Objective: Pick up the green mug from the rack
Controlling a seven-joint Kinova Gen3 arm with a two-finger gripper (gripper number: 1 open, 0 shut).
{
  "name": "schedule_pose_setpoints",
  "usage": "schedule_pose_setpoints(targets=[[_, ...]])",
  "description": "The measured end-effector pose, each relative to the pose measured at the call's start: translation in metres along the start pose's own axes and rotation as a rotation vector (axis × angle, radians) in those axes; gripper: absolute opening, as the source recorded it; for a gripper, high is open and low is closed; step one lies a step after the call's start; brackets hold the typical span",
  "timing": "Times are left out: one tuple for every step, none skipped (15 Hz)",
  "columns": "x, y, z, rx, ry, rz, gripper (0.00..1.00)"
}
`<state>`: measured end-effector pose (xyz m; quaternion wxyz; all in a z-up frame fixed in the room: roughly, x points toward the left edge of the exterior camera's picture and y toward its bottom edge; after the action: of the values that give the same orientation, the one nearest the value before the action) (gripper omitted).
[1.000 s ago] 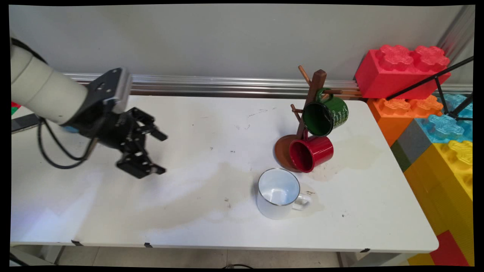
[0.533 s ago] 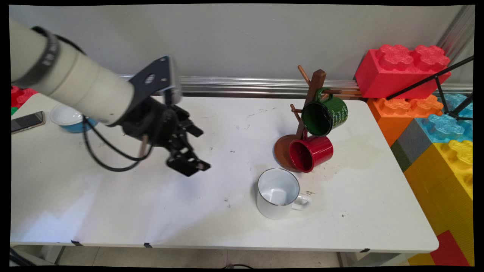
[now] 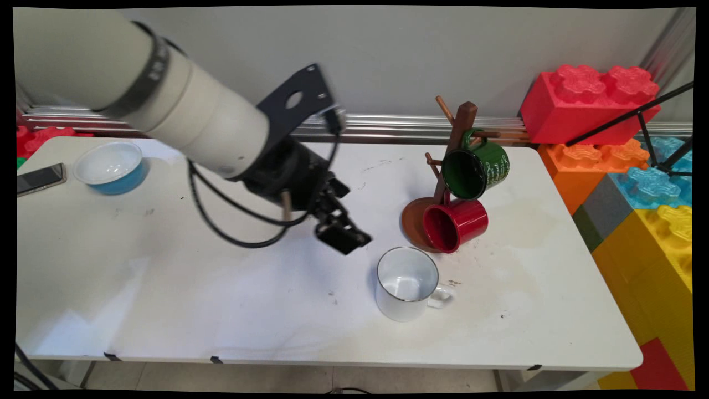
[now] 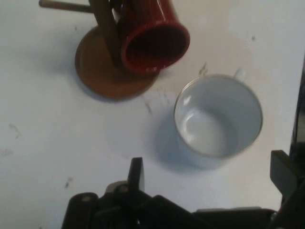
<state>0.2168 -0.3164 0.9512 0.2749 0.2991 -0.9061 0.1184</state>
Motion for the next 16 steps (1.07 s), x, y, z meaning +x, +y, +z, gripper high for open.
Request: schedule_pose_setpoints(targets=[[0.008,0.003,0.003,0.002,0.008,-0.017,1.00],[0.013,0.004,0.005,0.003,0.014,-0.029,1.00],[0.027,0.007,0.010,0.009,0.038,-0.071,1.00],[0.040,0.009,0.016,0.017,0.068,-0.116,1.00],[0.056,0.008,0.025,0.024,0.113,-0.173,1.00],[0.061,0.008,0.028,0.022,0.131,-0.194,1.00],[0.065,0.007,0.032,0.018,0.147,-0.216,1.00],[0.067,0.006,0.034,0.016,0.157,-0.230,1.00],[0.069,0.005,0.037,0.015,0.166,-0.245,1.00],[0.071,0.004,0.040,0.014,0.175,-0.261,1.00],[0.072,0.004,0.042,0.013,0.181,-0.272,1.00],[0.074,0.003,0.045,0.012,0.188,-0.289,1.00],[0.075,0.002,0.048,0.008,0.195,-0.308,1.00],[0.076,0.001,0.052,0.002,0.202,-0.328,1.00],[0.076,0.001,0.055,-0.005,0.207,-0.345,1.00],[0.077,0.001,0.059,-0.015,0.213,-0.365,1.00]])
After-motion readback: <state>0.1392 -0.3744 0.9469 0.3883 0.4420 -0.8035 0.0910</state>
